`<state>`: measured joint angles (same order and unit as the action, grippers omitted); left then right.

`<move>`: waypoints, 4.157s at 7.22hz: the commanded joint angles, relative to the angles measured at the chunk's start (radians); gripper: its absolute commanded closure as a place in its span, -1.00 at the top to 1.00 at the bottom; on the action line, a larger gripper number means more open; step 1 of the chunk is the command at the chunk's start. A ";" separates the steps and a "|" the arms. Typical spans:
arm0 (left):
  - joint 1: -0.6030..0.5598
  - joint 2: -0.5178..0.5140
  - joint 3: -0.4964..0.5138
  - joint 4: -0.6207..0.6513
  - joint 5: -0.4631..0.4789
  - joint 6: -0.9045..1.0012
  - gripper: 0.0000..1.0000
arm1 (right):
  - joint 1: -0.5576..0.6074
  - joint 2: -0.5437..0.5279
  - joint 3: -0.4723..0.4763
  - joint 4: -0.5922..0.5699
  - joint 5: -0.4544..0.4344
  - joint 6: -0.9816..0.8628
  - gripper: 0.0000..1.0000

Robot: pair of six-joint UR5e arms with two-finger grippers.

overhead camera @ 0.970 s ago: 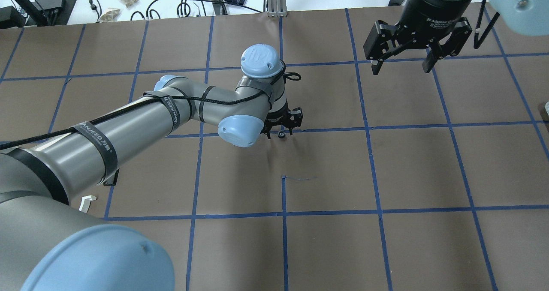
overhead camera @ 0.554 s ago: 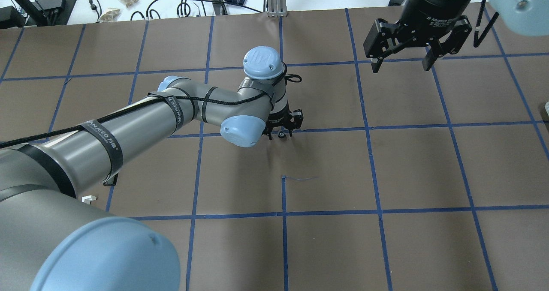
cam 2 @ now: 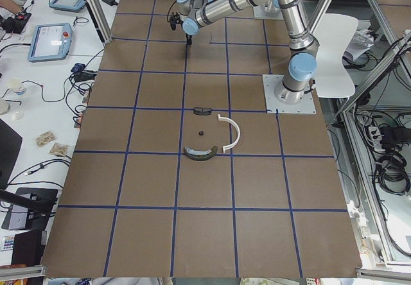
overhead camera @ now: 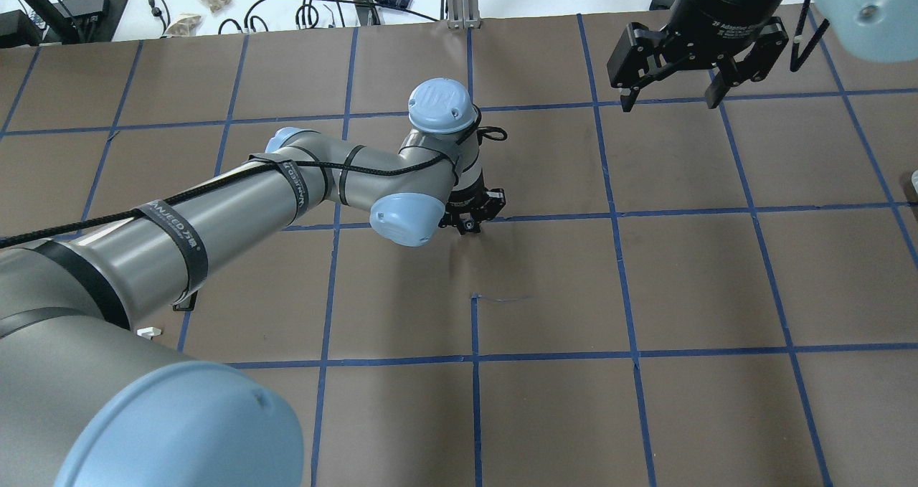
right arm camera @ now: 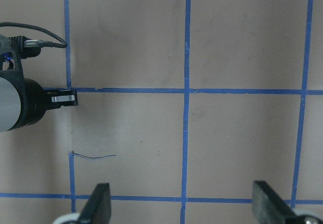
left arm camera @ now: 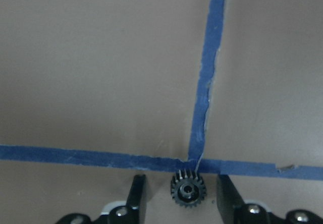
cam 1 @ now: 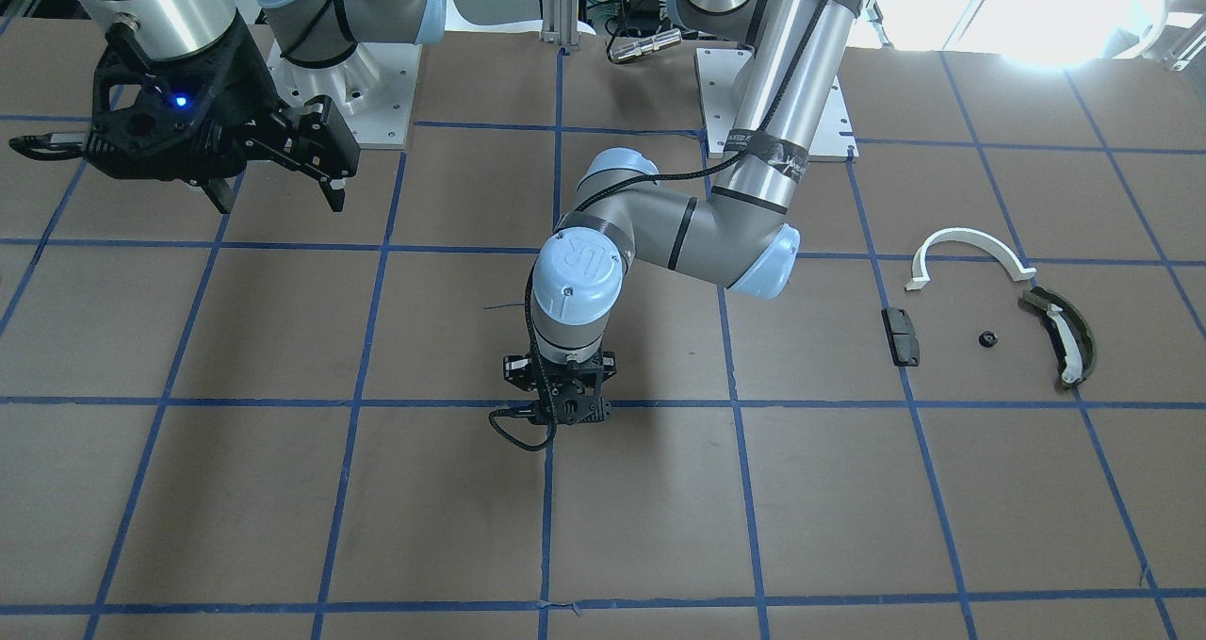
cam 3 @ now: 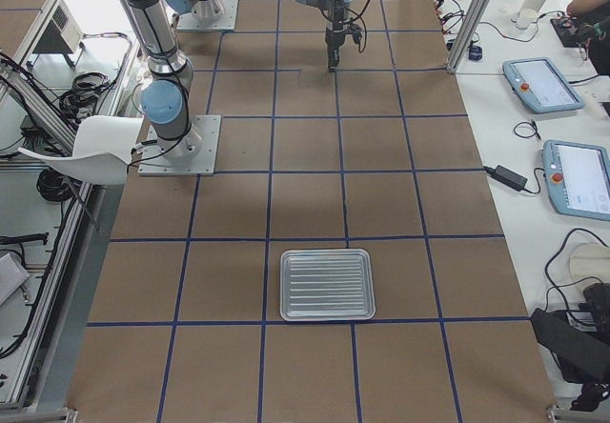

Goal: Place bearing gear from tray to pile

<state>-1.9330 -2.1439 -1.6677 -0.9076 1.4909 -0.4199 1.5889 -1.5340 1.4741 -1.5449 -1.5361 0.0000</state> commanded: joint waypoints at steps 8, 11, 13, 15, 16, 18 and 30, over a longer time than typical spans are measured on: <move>0.524 0.280 -0.156 -0.250 0.170 0.608 -1.00 | -0.001 0.000 0.009 -0.003 0.001 -0.002 1.00; 0.795 0.279 -0.265 -0.145 0.180 0.865 -1.00 | -0.003 -0.003 0.009 0.003 -0.002 -0.002 1.00; 0.853 0.286 -0.332 -0.058 0.216 0.946 -1.00 | -0.001 -0.003 0.009 -0.001 -0.001 0.000 1.00; 0.926 0.263 -0.389 0.048 0.255 1.021 -1.00 | -0.001 -0.003 0.011 -0.001 0.001 0.000 1.00; 0.974 0.268 -0.414 0.053 0.253 1.038 -1.00 | -0.001 -0.003 0.011 -0.001 -0.001 0.002 1.00; 0.996 0.286 -0.415 0.052 0.249 1.061 -0.94 | 0.003 -0.002 0.011 -0.003 0.004 0.002 1.00; 0.431 0.453 0.122 -0.521 0.157 0.544 0.95 | 0.000 -0.005 0.009 -0.001 0.001 0.000 1.00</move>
<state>-1.3942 -1.7125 -1.6802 -1.2858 1.6519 0.2619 1.5906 -1.5385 1.4841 -1.5463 -1.5355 0.0000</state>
